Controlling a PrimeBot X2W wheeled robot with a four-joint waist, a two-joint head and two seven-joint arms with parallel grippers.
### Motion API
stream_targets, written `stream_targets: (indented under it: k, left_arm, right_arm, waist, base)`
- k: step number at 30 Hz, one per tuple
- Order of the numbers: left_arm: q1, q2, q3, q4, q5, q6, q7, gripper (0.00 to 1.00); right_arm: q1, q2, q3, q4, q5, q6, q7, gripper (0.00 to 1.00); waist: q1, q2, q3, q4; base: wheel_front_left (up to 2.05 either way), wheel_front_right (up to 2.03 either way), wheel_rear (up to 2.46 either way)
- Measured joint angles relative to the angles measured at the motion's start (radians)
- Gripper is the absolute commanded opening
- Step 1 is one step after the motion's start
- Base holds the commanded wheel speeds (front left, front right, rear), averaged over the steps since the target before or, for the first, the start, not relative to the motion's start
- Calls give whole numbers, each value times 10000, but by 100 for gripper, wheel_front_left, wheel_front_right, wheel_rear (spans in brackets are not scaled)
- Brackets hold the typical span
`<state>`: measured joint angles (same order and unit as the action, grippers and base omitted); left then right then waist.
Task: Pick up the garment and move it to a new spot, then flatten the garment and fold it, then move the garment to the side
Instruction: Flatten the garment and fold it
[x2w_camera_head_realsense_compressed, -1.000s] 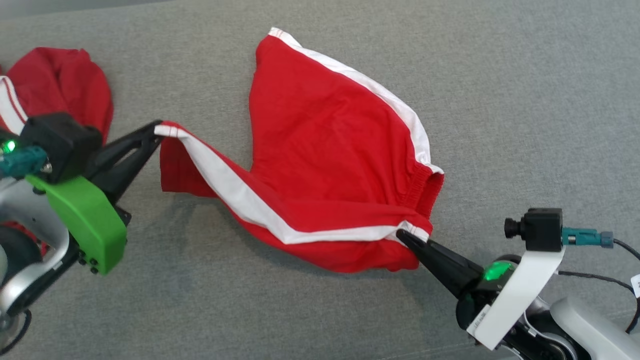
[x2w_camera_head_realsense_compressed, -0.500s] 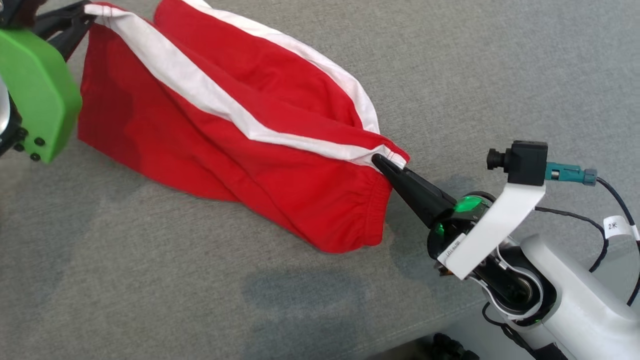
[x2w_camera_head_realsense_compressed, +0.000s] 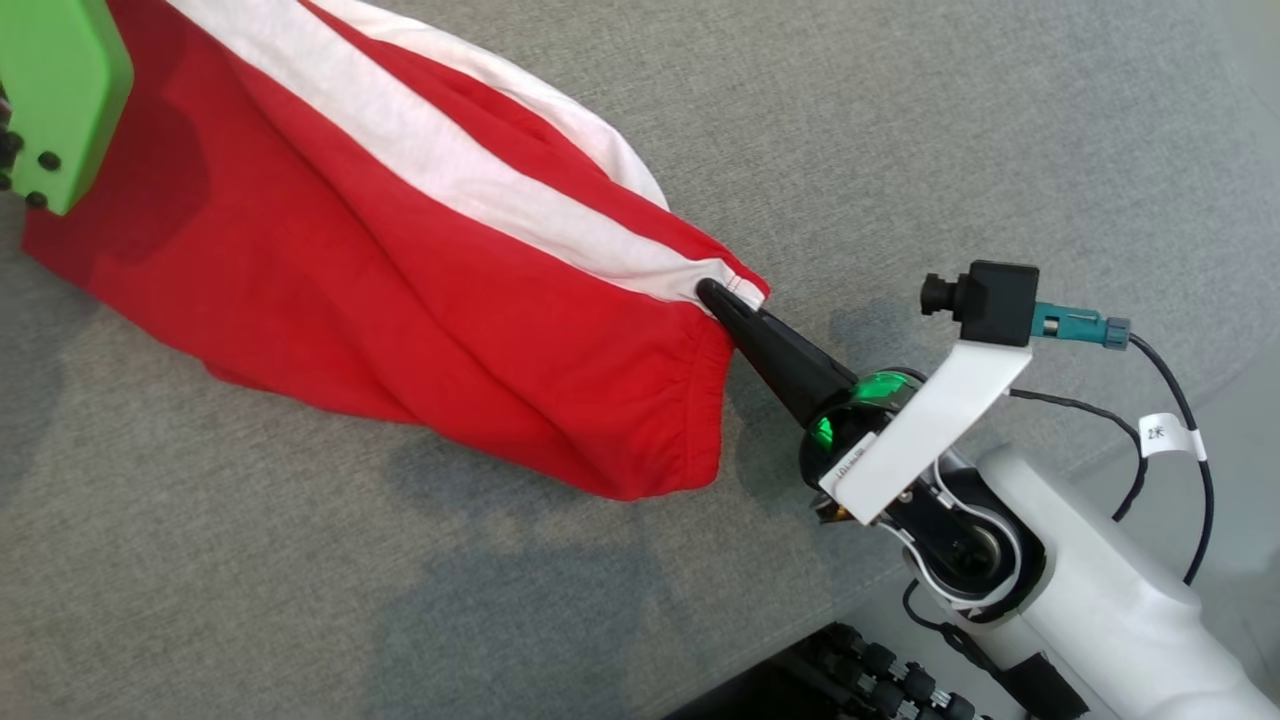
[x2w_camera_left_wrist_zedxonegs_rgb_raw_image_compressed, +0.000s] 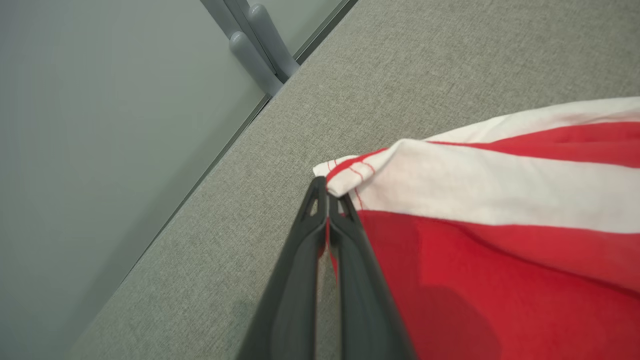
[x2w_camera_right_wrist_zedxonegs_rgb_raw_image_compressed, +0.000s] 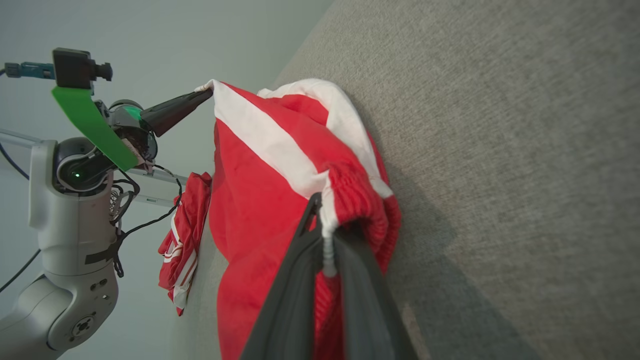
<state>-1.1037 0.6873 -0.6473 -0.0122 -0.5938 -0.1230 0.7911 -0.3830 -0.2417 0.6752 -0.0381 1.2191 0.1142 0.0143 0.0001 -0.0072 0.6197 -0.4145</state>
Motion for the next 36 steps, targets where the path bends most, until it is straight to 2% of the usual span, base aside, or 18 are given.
stream_targets:
  k: [10,18,19,20,21,22,23,26,36]
  left_arm:
    - [-793,-376,-468,1012,268,-6,-58,0]
    - [-1106,-460,-686,1703,454,-13,-280,0]
    - [-1106,-458,-713,1774,456,-13,-349,0]
    - [-1107,-460,-736,1845,456,-13,-410,15]
    - [-1108,-460,-744,1914,487,-13,-525,41]
    - [-1119,-458,-769,1958,570,-13,-619,80]
    - [-1130,-458,-840,1988,617,-13,-709,100]
    - [-1132,-527,-1083,2284,635,-13,-909,100]
    - [-888,-673,-903,2556,1162,-15,-3459,100]
  right_arm:
    - [-410,520,307,128,15,86,-318,0]
    - [-670,514,522,171,-111,88,-550,0]
    - [-677,502,562,173,-150,88,-577,9]
    - [-699,481,602,176,-244,88,-610,36]
    - [-736,449,635,192,-345,88,-669,85]
    - [-806,389,690,209,-456,88,-677,100]
    - [-841,351,704,230,-504,88,-688,100]
    - [-843,224,700,407,-535,88,-872,100]
    - [-101,-792,658,709,-663,90,-1085,100]
  waist:
    - [0,0,146,-339]
    - [0,0,100,-385]
    - [0,0,95,-378]
    - [0,0,90,-367]
    - [0,0,87,-356]
    - [0,0,84,-343]
    - [0,0,81,-327]
    - [0,0,37,-254]
    - [0,0,-596,112]
  base:
    - [0,0,0]
    - [0,0,0]
    - [0,0,0]
    - [0,0,0]
    - [0,0,0]
    - [0,0,0]
    - [0,0,0]
    - [0,0,0]
    - [0,0,0]
